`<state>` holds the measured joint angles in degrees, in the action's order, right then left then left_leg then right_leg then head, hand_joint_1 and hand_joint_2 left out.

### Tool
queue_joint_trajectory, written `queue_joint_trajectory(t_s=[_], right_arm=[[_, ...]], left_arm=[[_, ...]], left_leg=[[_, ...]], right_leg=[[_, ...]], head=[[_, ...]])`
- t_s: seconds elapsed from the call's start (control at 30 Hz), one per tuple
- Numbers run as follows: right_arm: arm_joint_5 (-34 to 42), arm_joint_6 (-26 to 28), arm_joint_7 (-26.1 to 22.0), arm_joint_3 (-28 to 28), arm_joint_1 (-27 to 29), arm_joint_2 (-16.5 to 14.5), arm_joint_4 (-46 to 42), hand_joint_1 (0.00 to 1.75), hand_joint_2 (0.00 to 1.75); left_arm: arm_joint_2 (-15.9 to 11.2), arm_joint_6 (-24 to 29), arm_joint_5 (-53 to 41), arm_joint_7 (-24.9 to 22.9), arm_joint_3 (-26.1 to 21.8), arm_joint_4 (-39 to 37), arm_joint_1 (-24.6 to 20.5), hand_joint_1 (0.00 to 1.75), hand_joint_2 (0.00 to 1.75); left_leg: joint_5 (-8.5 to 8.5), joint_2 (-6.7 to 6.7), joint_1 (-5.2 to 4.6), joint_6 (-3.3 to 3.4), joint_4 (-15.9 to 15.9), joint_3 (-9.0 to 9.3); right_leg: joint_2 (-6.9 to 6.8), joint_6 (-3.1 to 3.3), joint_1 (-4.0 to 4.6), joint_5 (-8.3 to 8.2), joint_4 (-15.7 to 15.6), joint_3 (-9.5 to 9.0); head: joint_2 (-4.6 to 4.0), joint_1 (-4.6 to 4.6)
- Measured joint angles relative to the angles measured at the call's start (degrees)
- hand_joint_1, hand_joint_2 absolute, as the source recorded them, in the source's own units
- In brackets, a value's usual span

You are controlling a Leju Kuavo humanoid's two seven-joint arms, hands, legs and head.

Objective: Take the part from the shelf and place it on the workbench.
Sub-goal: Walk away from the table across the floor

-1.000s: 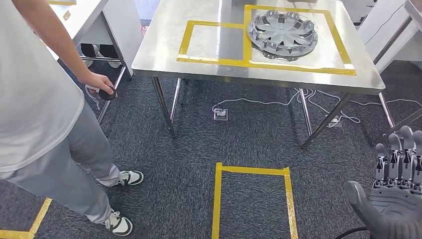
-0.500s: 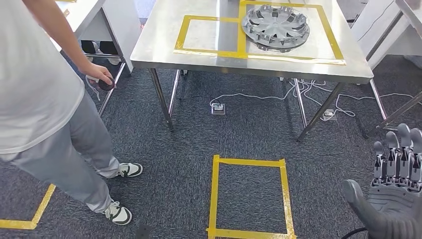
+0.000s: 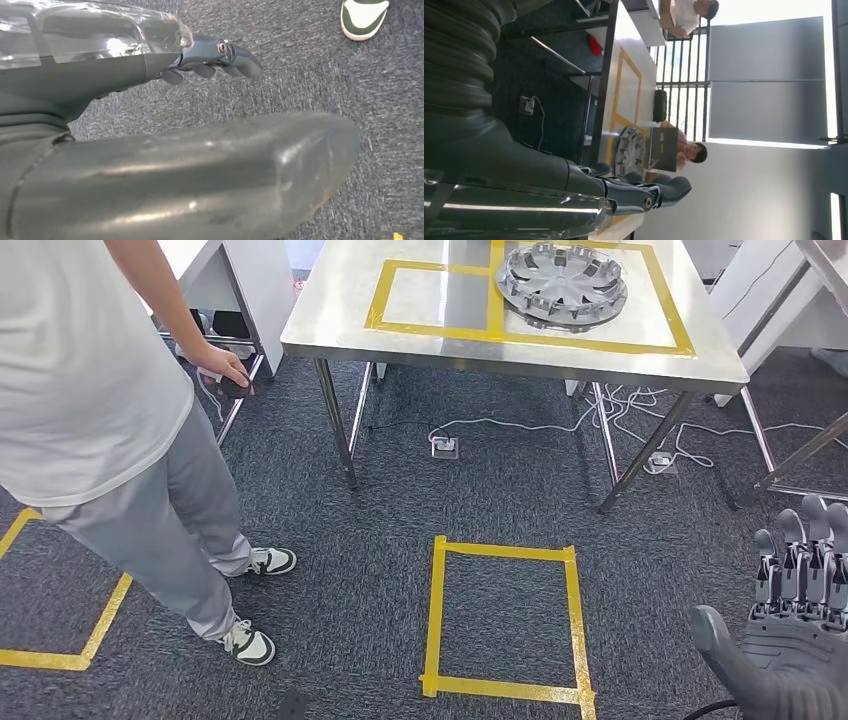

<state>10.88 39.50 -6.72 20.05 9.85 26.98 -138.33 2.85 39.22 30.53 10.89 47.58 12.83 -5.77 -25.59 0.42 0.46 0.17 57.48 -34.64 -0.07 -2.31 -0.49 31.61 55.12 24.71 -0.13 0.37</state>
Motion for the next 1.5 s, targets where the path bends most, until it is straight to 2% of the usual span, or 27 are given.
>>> queue_joint_trajectory(t_s=[0.1,0.13,0.17,0.23,0.27,0.3,0.33,0.43,0.5,0.6,0.63,0.7,0.77,0.8,0.83,0.9,0.97,1.03,1.1,1.17,1.23,1.27,1.3,1.33,1.4,1.47,1.5], right_arm=[[-1.69,0.15,0.23,0.03,-0.09,-0.01,0.13,0.0,1.75],[-2.37,0.17,0.42,0.03,-0.13,-0.03,0.2,0.0,1.75],[-2.82,0.19,0.64,0.04,-0.16,-0.07,0.27,0.0,1.75],[-3.16,0.22,1.01,0.07,-0.17,-0.17,0.43,0.0,1.75],[-3.18,0.23,1.11,0.08,-0.15,-0.23,0.52,0.0,1.75],[-3.19,0.23,1.16,0.08,-0.15,-0.29,0.62,0.0,1.75],[-3.18,0.23,1.17,0.08,-0.15,-0.34,0.71,0.0,1.75],[-3.18,0.23,1.21,0.08,-0.16,-0.51,0.89,0.0,1.75],[-3.18,0.23,1.24,0.07,-0.18,-0.6,0.91,0.0,1.75],[-3.41,0.25,1.33,0.06,-0.18,-0.65,0.93,0.0,1.75],[-3.55,0.26,1.39,0.05,-0.18,-0.64,0.93,0.0,1.75],[-3.74,0.28,1.67,0.05,-0.15,-0.66,1.0,0.0,1.75],[-3.81,0.3,2.02,0.05,-0.1,-0.72,1.25,0.0,0.87],[-3.97,0.3,2.13,0.05,-0.02,-0.79,1.42,0.0,0.44],[-4.23,0.31,2.22,0.03,0.09,-0.87,1.59,0.0,0.0],[-4.76,0.32,2.26,-0.02,0.29,-1.07,1.88,0.0,0.0],[-4.93,0.32,2.23,-0.08,0.32,-1.25,2.08,0.0,0.0],[-4.94,0.32,2.22,-0.12,0.41,-1.42,2.25,0.0,0.0],[-4.93,0.32,2.21,-0.2,0.65,-1.59,2.33,0.0,0.0],[-4.88,0.32,2.19,-0.34,0.86,-1.79,2.36,0.0,0.0],[-4.8,0.32,2.14,-0.43,1.07,-2.08,2.51,0.0,0.0],[-4.74,0.32,2.1,-0.43,1.2,-2.24,2.64,0.0,0.0],[-4.66,0.32,2.04,-0.44,1.31,-2.4,2.78,0.0,0.0],[-4.57,0.32,1.98,-0.44,1.39,-2.52,2.91,0.0,0.0],[-4.47,0.32,1.9,-0.44,1.46,-2.73,3.08,0.0,0.0],[-4.47,0.32,1.85,-0.44,1.39,-2.89,3.16,0.0,0.0],[-4.5,0.32,1.81,-0.44,1.33,-2.96,3.17,0.0,0.0]], left_arm=[[0.01,0.05,-0.46,0.07,0.26,0.0,0.06,0.0,0.0],[0.02,0.06,-0.54,0.12,0.32,0.0,0.09,0.0,0.0],[0.02,0.06,-0.56,0.18,0.34,0.0,0.09,0.0,0.0],[0.02,0.05,-0.57,0.24,0.35,0.0,0.1,0.0,0.0],[0.02,0.05,-0.57,0.26,0.35,0.0,0.1,0.0,0.0],[0.01,0.04,-0.57,0.26,0.35,0.0,0.11,0.0,0.0],[0.0,0.03,-0.57,0.26,0.35,0.0,0.12,0.0,0.0],[-0.03,-0.11,-0.66,0.2,0.39,0.0,0.07,0.0,0.0],[-0.03,-0.24,-0.72,0.08,0.45,0.0,0.04,0.0,0.0],[0.01,-0.34,-0.72,-0.04,0.81,-0.02,0.07,0.0,0.0],[0.03,-0.37,-0.72,-0.04,0.96,-0.02,0.05,0.0,0.0],[0.11,-0.43,-0.72,-0.03,1.17,-0.02,0.03,0.0,0.0],[0.13,-0.47,-0.72,-0.03,1.31,-0.03,0.1,0.0,0.0],[0.1,-0.49,-0.71,-0.04,1.32,-0.04,0.14,0.0,0.0],[0.1,-0.53,-0.7,-0.07,1.32,-0.05,0.18,0.0,0.0],[0.13,-0.61,-0.7,-0.11,1.33,-0.06,0.19,0.0,0.0],[0.15,-0.64,-0.7,-0.12,1.34,-0.06,0.19,0.0,0.0],[0.15,-0.64,-0.7,-0.21,1.35,-0.07,0.2,0.0,0.0],[0.16,-0.64,-0.7,-0.29,1.38,-0.07,0.19,0.0,0.0],[0.15,-0.72,-0.68,-0.28,1.38,-0.07,0.12,0.0,0.0],[0.13,-0.97,-0.57,-0.26,1.38,-0.07,0.14,0.0,0.0],[0.12,-1.16,-0.51,-0.25,1.38,-0.07,0.17,0.0,0.0],[0.1,-1.35,-0.44,-0.24,1.38,-0.08,0.21,0.0,0.0],[0.09,-1.54,-0.39,-0.21,1.38,-0.08,0.23,0.0,0.0],[0.05,-2.03,-0.31,-0.09,1.38,-0.09,0.22,0.0,0.0],[0.03,-2.71,-0.28,0.08,1.39,-0.08,0.21,0.0,0.0],[0.02,-2.99,-0.28,0.15,1.41,-0.08,0.23,0.0,0.0]], left_leg=[[0.27,0.25,0.21,-1.02,0.17,-0.52],[-1.0,0.14,0.29,-1.27,1.18,-0.99],[-3.22,-0.05,0.35,-1.46,3.41,-1.84],[-8.34,-0.43,0.41,-1.78,10.47,-4.25],[-9.78,-0.5,0.41,-1.91,13.72,-5.16],[-9.97,-0.51,0.4,-1.96,15.34,-5.27],[-9.1,-0.5,0.4,-1.94,14.9,-4.3],[-5.44,-0.46,0.31,-1.37,4.94,2.88],[-5.22,-0.45,0.12,-0.84,0.84,5.37],[-4.94,-0.42,0.13,0.2,0.15,5.08],[-4.66,-0.39,0.23,0.65,0.0,4.89],[-4.15,-0.31,0.37,1.31,-0.16,4.41],[-3.78,-0.22,0.27,1.5,-0.14,3.87],[-3.62,-0.12,0.2,1.51,-0.11,3.68],[-3.52,0.01,0.14,1.5,-0.1,3.57],[-3.39,0.35,0.04,1.42,-0.09,3.62],[-3.25,0.87,-0.19,1.11,-0.05,3.54],[-2.98,1.75,-0.38,0.59,0.0,3.14],[-3.01,2.43,-0.38,0.0,0.08,2.96],[-5.07,1.24,-0.26,-0.53,2.38,2.05],[-9.08,-0.36,-0.12,-0.8,8.98,-0.81],[-10.67,-0.56,-0.08,-0.88,12.59,-2.42],[-11.36,-0.61,-0.06,-0.92,15.04,-3.49],[-10.91,-0.65,-0.04,-0.93,15.53,-3.6],[-7.3,-1.84,0.1,-0.82,10.44,-0.71],[-4.9,-5.31,0.46,-0.66,3.9,2.76],[-4.71,-6.55,0.56,-0.58,2.21,3.59]], right_leg=[[-0.04,1.64,0.21,-0.77,-0.87,0.63],[-0.12,2.27,0.17,-1.26,-1.02,0.98],[-0.2,2.78,0.12,-1.77,-1.15,1.41],[-0.29,3.28,0.3,-2.53,-1.04,2.46],[-0.32,3.33,0.41,-2.88,-0.9,3.01],[-0.34,3.3,0.5,-3.16,-0.69,3.55],[-0.35,3.25,0.55,-3.37,-0.39,4.06],[-0.37,2.9,0.64,-3.44,0.91,5.29],[-0.37,2.38,0.72,-3.46,1.67,5.85],[-0.28,1.41,0.64,-3.47,2.12,6.25],[-0.23,1.04,0.58,-2.63,3.04,6.68],[-0.16,0.3,0.37,0.93,8.09,8.69],[-0.16,-0.24,0.09,4.49,15.17,11.16],[-0.16,-0.35,-0.01,4.93,17.02,11.57],[-0.18,-0.34,-0.07,4.22,16.76,11.05],[-0.66,0.02,-0.02,0.39,10.33,7.52],[-1.93,0.71,0.39,-2.07,3.42,4.29],[-2.26,1.39,0.75,-2.18,1.18,3.74],[-1.38,2.05,0.63,-2.6,0.66,4.07],[-0.58,2.76,0.39,-3.3,0.1,4.21],[0.2,3.18,0.36,-3.72,-0.05,4.54],[0.62,3.23,0.42,-3.82,0.03,4.76],[1.08,3.23,0.47,-3.91,0.16,4.97],[1.61,3.19,0.51,-3.96,0.37,5.15],[2.76,2.94,0.47,-3.87,1.0,5.45],[3.86,2.42,0.48,-3.57,1.94,6.0],[4.48,2.06,0.41,-3.52,2.33,6.4]], head=[[0.0,-0.1],[0.0,-0.15],[0.0,-0.21],[0.0,-0.33],[0.0,-0.34],[0.0,-0.36],[0.0,-0.37],[0.0,-0.39],[0.0,-0.34],[0.0,-0.28],[0.0,-0.18],[0.0,0.11],[0.0,0.31],[0.0,0.32],[0.0,0.34],[0.0,0.36],[0.0,0.39],[0.0,0.39],[0.0,0.36],[0.0,0.14],[0.0,-0.14],[0.0,-0.19],[0.0,-0.21],[0.0,-0.21],[0.0,-0.22],[0.0,-0.21],[0.0,-0.15]])
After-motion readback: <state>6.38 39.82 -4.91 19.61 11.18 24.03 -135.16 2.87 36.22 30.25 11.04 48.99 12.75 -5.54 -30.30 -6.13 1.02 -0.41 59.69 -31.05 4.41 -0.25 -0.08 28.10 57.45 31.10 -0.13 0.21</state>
